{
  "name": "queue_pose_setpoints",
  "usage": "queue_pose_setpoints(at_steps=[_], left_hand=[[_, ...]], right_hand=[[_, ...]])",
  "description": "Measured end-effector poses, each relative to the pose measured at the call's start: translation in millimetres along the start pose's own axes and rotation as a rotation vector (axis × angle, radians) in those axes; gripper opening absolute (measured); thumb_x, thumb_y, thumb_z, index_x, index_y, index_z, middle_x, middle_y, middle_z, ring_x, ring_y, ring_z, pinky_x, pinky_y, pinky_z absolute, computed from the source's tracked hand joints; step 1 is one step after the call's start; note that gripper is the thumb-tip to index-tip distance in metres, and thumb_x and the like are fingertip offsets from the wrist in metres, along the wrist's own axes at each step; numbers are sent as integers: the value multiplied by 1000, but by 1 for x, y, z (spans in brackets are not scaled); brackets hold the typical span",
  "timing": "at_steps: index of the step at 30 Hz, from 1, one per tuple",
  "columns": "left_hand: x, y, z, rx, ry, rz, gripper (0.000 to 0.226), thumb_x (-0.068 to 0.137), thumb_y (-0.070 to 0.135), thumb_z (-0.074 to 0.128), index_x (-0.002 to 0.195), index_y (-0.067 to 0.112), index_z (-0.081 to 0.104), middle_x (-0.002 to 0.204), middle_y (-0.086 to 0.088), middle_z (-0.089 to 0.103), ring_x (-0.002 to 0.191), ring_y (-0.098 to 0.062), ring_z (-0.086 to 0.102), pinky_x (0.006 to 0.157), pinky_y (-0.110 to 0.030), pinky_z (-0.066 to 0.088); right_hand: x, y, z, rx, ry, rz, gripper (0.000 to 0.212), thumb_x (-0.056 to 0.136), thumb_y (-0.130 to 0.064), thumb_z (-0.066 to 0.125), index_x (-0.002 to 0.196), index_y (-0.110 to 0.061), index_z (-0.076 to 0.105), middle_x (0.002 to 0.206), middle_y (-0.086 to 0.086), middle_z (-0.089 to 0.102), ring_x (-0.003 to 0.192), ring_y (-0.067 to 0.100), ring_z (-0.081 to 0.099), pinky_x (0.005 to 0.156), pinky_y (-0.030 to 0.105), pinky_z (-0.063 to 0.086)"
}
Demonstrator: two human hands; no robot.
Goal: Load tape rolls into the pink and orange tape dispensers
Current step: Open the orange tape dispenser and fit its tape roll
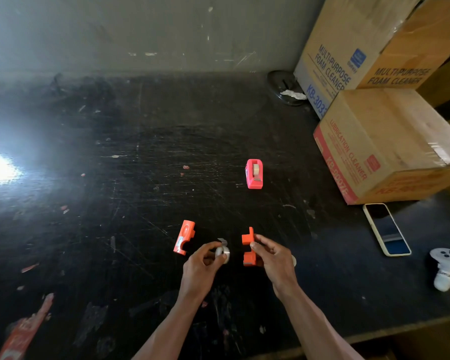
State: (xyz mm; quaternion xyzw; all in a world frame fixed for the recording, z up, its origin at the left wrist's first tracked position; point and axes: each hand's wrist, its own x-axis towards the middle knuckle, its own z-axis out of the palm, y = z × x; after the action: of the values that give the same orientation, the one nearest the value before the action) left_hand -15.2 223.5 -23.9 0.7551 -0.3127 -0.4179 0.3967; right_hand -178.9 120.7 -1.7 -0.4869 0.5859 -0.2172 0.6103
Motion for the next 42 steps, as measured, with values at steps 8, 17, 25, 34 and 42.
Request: queue_pose_setpoints(at_steps=[8,17,25,34,42], left_hand=[[5,8,-7,-399,-12,-103,29,97,26,67,125,34,65,107,-3,76,97,-14,73,86,-29,56],[8,12,-8,-520,-75,-133,30,97,22,67,126,29,67,106,-7,79,105,-26,73,98,-42,56],[9,18,-11,-480,-103,-94,29,97,20,66,125,29,65,107,-6,80,103,-21,76,95,-39,59],[13,28,-13,-345,-97,-34,34,98,19,66,130,27,63,106,-2,80,96,-11,77,80,-25,60],[17,25,-23,-176,27,27,35,97,29,67,131,37,59,105,5,77,91,0,75,82,-25,61]], right_hand=[[-5,-7,6,50,-59,1,34,96,-18,69,129,-25,67,113,-17,70,95,-5,68,72,14,52],[-7,-9,19,24,-140,22,27,93,-26,73,118,-35,74,125,-7,74,119,10,67,109,47,50],[-7,-8,24,11,-178,6,28,92,-27,73,120,-33,75,120,-6,76,117,13,69,107,49,51],[-7,-10,27,129,-227,52,29,98,-14,66,126,-16,72,109,4,80,103,20,77,98,44,58],[-3,-11,30,344,-233,188,28,96,-13,67,123,-15,73,114,10,78,107,25,75,101,48,56]])
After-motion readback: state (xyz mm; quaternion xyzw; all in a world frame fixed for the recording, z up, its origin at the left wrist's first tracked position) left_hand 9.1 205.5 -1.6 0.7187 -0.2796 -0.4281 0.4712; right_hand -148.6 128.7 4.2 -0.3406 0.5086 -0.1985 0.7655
